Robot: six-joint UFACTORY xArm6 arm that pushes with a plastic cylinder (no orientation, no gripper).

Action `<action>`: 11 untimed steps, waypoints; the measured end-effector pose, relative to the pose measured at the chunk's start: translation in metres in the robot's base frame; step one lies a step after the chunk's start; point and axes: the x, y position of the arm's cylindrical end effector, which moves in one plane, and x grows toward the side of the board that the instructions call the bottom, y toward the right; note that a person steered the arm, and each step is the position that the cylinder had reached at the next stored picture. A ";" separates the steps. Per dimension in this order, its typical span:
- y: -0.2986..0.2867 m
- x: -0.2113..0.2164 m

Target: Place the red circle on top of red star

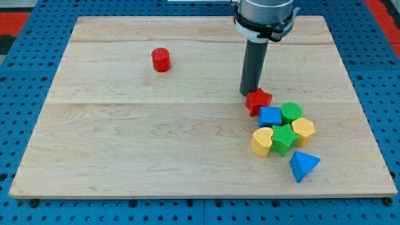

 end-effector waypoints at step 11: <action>0.060 -0.090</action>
